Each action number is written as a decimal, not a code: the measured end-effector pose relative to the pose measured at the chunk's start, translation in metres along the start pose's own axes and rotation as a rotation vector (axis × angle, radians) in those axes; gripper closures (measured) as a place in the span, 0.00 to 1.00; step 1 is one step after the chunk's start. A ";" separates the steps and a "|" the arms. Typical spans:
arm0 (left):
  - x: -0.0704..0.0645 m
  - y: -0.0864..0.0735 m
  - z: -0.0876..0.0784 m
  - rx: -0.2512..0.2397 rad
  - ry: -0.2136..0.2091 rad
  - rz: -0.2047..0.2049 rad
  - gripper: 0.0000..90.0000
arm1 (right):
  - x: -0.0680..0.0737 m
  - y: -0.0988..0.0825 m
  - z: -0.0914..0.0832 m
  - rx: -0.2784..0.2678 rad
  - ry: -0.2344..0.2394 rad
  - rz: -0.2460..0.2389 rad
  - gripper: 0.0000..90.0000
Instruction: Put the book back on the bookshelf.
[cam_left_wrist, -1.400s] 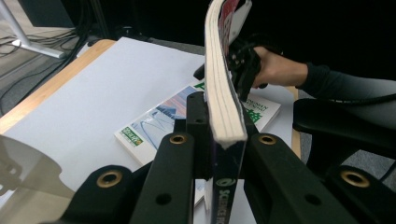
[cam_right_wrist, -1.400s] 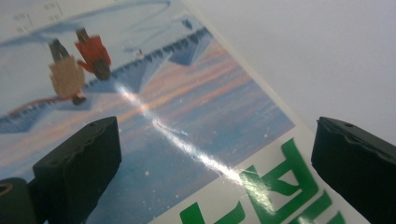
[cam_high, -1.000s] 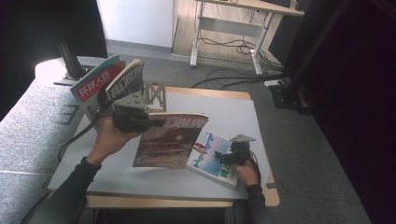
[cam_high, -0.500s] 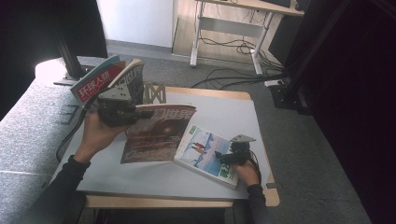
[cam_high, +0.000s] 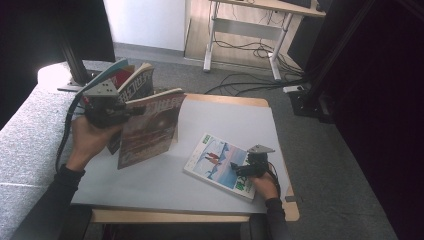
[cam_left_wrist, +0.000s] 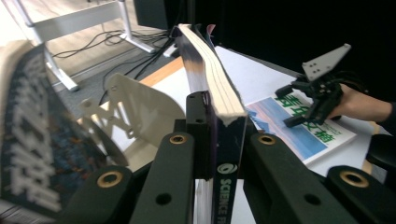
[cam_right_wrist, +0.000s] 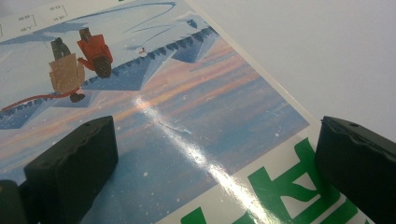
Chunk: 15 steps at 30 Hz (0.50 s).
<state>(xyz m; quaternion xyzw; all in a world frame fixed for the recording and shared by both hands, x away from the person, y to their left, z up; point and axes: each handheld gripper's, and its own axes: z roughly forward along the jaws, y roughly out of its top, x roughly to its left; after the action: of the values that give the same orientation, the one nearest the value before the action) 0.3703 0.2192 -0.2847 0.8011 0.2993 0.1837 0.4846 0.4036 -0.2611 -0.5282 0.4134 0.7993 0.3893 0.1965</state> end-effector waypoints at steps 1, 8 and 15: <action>0.002 0.000 -0.002 0.000 0.011 -0.002 0.93 | 0.000 0.000 0.000 0.000 0.000 0.002 0.00; 0.013 0.001 -0.014 -0.015 0.087 -0.027 0.93 | 0.000 0.000 0.000 -0.003 0.000 0.000 0.00; 0.025 0.000 -0.024 -0.020 0.147 -0.051 0.93 | 0.000 -0.001 0.000 -0.004 0.001 -0.001 0.00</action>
<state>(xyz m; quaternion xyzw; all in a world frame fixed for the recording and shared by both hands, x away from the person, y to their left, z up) 0.3748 0.2513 -0.2730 0.7728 0.3523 0.2327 0.4739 0.4033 -0.2615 -0.5286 0.4126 0.7986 0.3912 0.1973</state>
